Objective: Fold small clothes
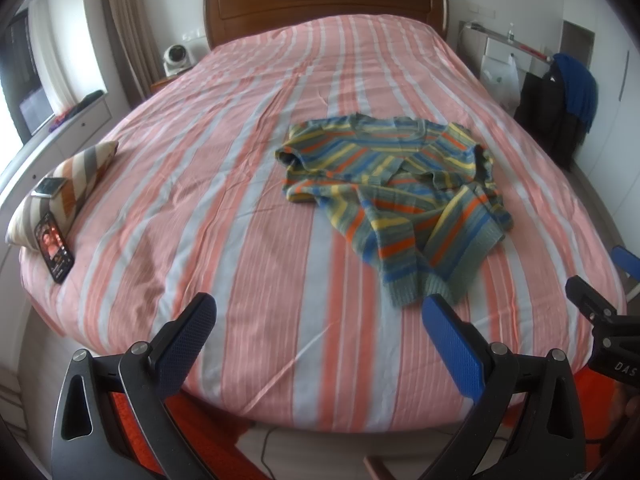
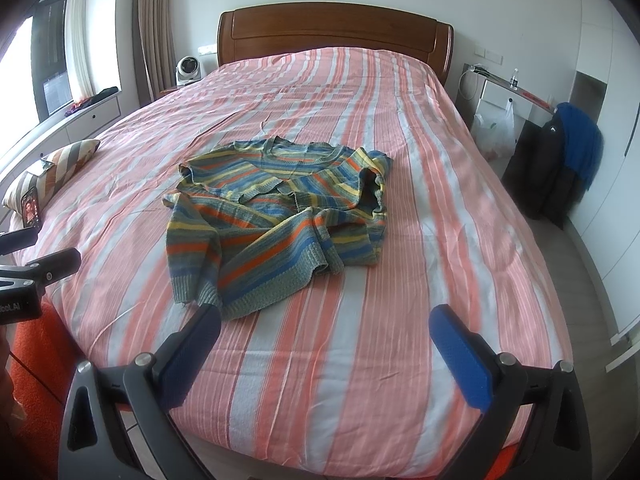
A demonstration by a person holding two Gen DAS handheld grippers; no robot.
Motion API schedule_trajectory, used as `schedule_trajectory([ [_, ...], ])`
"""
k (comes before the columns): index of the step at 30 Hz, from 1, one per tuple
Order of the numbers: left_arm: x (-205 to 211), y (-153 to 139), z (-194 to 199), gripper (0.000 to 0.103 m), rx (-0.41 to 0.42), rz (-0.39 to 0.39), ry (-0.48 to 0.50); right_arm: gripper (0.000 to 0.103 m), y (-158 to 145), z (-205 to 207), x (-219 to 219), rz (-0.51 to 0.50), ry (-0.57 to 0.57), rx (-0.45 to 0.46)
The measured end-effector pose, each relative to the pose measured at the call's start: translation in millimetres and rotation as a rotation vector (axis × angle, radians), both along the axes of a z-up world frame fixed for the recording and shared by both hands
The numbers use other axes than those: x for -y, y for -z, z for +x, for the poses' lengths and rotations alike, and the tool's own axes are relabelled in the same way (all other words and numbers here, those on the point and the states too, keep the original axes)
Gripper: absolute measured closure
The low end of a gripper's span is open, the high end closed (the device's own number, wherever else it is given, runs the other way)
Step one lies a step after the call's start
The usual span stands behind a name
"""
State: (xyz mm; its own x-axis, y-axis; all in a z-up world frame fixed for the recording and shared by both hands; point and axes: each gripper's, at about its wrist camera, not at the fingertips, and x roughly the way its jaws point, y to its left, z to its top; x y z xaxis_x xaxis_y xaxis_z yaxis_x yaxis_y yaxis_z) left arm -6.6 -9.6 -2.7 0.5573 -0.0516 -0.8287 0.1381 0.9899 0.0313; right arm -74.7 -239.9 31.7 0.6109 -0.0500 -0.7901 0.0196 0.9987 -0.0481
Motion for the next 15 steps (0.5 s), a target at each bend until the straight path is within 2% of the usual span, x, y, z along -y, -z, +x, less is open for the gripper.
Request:
schedule_trajectory([
  [10,3,0,-1,0.000,0.024,0.027,0.002,0.000,3,-1,-3,0.001,-0.005,0.001],
  [15,-8,9,4,0.000,-0.013,-0.044,-0.034,0.000,4,-1,14,0.046,-0.023,0.032],
])
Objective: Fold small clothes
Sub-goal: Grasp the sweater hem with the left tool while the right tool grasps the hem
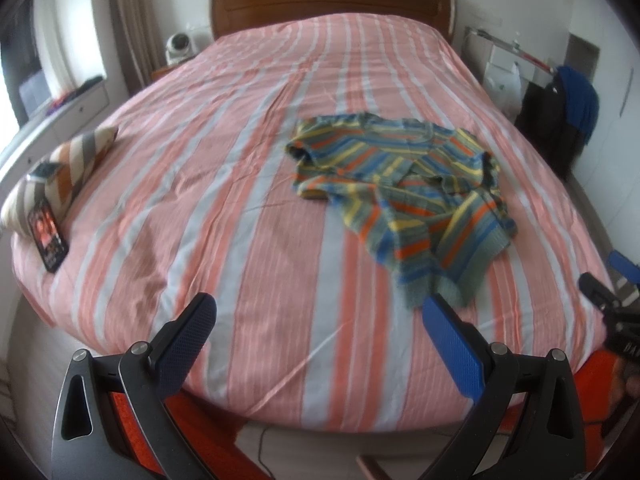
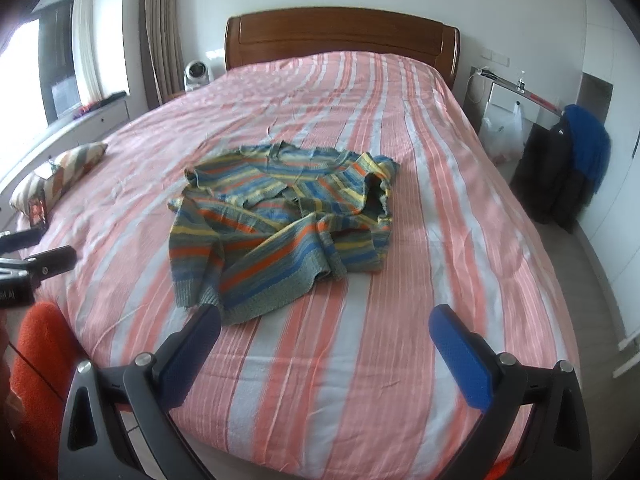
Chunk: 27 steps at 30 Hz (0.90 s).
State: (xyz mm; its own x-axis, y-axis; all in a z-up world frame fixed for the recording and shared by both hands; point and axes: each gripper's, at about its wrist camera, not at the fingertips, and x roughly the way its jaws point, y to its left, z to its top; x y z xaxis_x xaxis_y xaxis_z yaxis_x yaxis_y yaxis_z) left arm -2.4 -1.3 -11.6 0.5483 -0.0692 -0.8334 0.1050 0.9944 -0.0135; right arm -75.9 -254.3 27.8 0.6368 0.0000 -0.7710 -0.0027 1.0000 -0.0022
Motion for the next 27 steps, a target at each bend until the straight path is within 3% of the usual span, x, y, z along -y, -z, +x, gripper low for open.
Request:
schedule_trajectory([
  [2,-4,11,2,0.000,-0.035,-0.044,0.004,0.000,7,4,19,0.031,0.009,0.003],
  [6,4,38,11,0.001,-0.091,-0.132,0.037,0.001,49,32,45,0.060,-0.028,-0.080],
  [8,29,50,24,0.001,-0.126,-0.206,0.129,0.005,70,53,55,0.126,-0.055,-0.151],
  [9,39,52,28,0.001,-0.129,-0.224,0.164,0.007,80,67,61,0.214,-0.074,-0.178],
  [10,61,59,38,0.001,-0.128,-0.235,0.226,0.011,86,77,66,0.281,-0.083,-0.185],
  [14,107,85,69,0.005,-0.139,-0.180,0.293,0.049,110,129,84,0.419,-0.068,-0.206],
  [15,121,94,79,0.023,-0.152,-0.173,0.308,0.049,117,141,85,0.482,-0.092,-0.225],
  [16,126,104,88,0.065,-0.180,-0.169,0.312,0.056,124,150,82,0.527,-0.123,-0.254],
  [17,127,118,97,0.092,-0.229,-0.180,0.307,0.077,132,158,77,0.556,-0.150,-0.290],
  [18,119,130,105,0.099,-0.273,-0.180,0.296,0.092,139,163,70,0.558,-0.168,-0.316],
  [19,108,128,109,0.099,-0.291,-0.260,0.264,0.097,141,164,65,0.557,-0.179,-0.329],
  [22,66,109,98,0.099,-0.296,-0.349,0.274,0.097,116,143,62,0.588,-0.236,-0.295],
  [27,19,87,58,0.099,-0.294,-0.310,0.287,0.097,56,51,78,0.670,-0.306,-0.299],
])
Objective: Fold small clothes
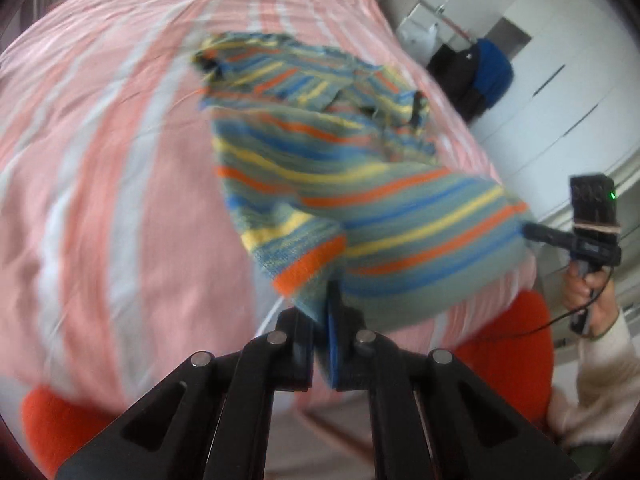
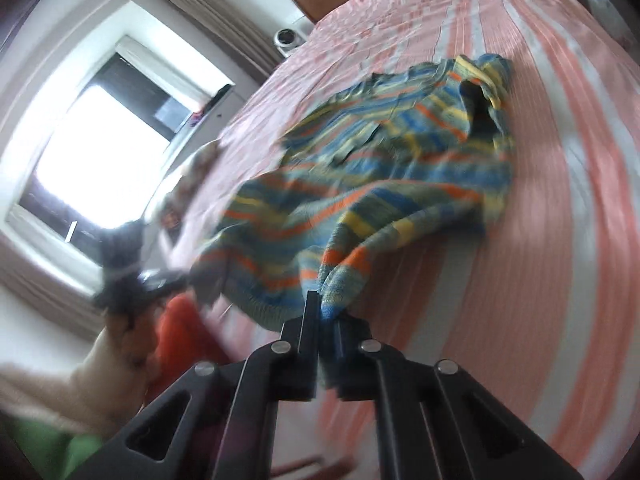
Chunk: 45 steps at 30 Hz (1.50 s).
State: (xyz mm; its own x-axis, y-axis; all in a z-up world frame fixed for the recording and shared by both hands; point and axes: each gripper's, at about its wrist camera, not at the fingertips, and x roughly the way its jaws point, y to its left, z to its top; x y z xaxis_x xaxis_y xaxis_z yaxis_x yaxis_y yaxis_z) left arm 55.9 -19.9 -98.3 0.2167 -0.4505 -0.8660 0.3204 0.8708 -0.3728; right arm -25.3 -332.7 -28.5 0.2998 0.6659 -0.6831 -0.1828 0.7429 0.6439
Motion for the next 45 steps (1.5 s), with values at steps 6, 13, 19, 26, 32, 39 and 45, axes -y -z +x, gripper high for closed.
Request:
schedule_trajectory([
  [6,-21,43,-17,0.099,-0.037,0.163,-0.021,0.098,39,-76,-1,-0.065,0.087,-0.174],
  [13,-43,48,-10,0.040,-0.048,0.066,-0.074,0.091,59,-82,-1,-0.193,0.149,-0.150],
  [19,-44,59,8,0.065,-0.056,0.000,-0.096,0.067,76,-68,-5,-0.138,0.132,-0.156],
  [26,-65,42,-17,0.101,-0.063,0.025,-0.134,0.100,47,-89,7,-0.228,0.150,-0.147],
  [32,-19,66,-19,0.100,0.010,0.308,-0.083,0.101,55,-91,15,-0.319,0.179,-0.207],
  [39,-26,69,-32,0.093,0.050,0.285,-0.116,0.101,98,-85,19,-0.314,0.235,-0.248],
  [45,-57,57,-46,0.068,0.032,0.208,-0.197,0.101,95,-91,21,-0.325,0.234,-0.228],
])
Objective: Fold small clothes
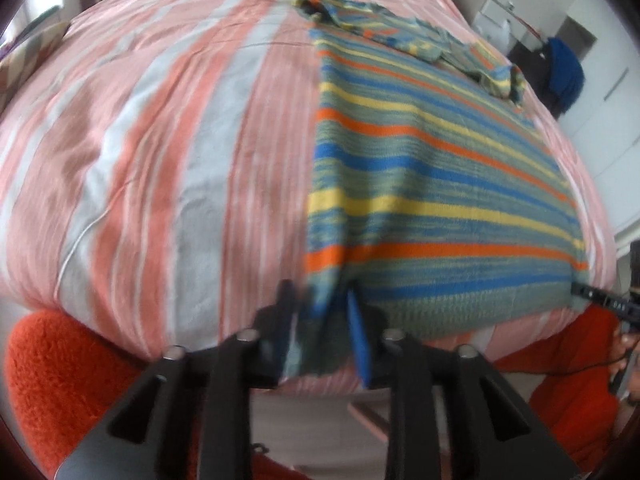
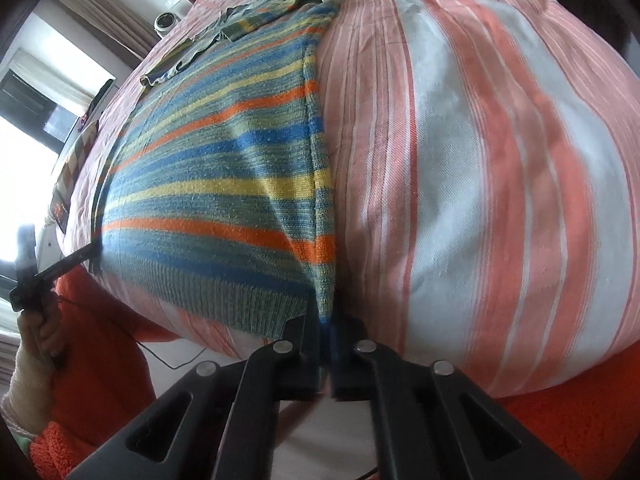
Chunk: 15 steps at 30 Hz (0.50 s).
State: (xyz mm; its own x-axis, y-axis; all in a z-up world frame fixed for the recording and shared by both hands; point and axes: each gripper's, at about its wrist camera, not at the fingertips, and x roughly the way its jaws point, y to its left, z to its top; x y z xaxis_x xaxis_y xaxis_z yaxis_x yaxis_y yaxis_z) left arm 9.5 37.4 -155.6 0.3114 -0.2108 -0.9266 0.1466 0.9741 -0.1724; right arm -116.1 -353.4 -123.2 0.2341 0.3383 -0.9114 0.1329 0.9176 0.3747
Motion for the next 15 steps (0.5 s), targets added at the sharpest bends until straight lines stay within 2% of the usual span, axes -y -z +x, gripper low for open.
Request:
schedule_trajectory([
  [3,-4,4,-1,0.066,-0.013,0.041,-0.044,0.101,-2,-5,-7,-0.013,-0.002,0.009],
  [8,-1,-7,-19,0.062,-0.006,0.243,-0.074,0.101,-7,-9,-11,-0.030,-0.013,0.012],
  [10,-7,-19,-33,0.060,0.008,0.286,-0.075,0.099,-10,-12,-10,-0.035,-0.016,-0.008],
  [12,-14,-32,-43,0.054,0.033,0.292,-0.087,0.091,-15,-19,-7,-0.066,-0.030,-0.048],
  [15,-26,-69,-52,0.037,0.132,0.251,-0.134,0.068,-31,-28,0,-0.199,-0.063,-0.074],
])
